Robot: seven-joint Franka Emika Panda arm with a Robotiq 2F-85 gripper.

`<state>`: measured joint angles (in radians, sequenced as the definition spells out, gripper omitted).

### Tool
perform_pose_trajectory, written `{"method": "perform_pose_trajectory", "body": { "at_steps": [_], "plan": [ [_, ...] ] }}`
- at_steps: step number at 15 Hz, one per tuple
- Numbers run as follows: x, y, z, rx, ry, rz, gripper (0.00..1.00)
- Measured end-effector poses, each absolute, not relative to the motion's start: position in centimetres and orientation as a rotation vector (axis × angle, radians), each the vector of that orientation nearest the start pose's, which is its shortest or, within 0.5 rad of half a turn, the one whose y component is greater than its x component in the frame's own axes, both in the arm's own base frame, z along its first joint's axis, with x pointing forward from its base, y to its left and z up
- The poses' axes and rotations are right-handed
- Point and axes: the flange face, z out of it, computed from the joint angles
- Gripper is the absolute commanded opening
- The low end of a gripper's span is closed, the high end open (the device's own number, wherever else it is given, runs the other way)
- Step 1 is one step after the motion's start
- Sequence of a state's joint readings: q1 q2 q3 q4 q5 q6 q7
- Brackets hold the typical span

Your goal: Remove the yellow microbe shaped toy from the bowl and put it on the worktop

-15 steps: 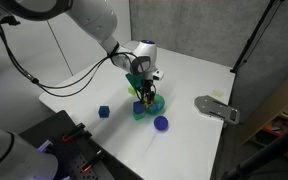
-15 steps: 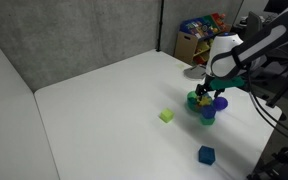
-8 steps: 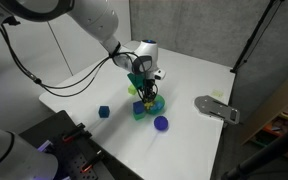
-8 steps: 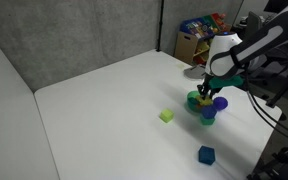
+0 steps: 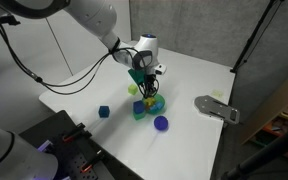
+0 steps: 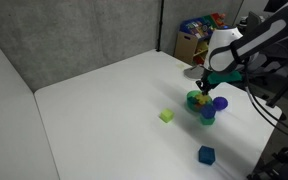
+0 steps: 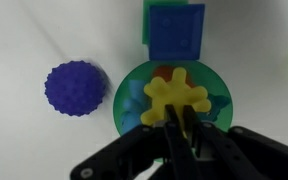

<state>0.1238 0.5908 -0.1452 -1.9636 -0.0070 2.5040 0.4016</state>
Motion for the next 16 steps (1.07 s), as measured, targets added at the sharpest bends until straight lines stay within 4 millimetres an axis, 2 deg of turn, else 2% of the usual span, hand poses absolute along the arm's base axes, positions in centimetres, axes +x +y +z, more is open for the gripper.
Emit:
{"method": "perform_pose_trajectory", "body": {
  "at_steps": [4,7,12,16],
  "plan": [
    [61.6,0.4,19.4,-3.163,0.597,-0.020,0.04],
    [62.0,2.7,21.8,-3.154,0.541,-0.068,0.03],
    [61.5,8.6,25.2,-3.132,0.398,-0.084,0.03],
    [60.1,14.3,25.7,-3.112,0.265,-0.044,0.03]
  ]
}}
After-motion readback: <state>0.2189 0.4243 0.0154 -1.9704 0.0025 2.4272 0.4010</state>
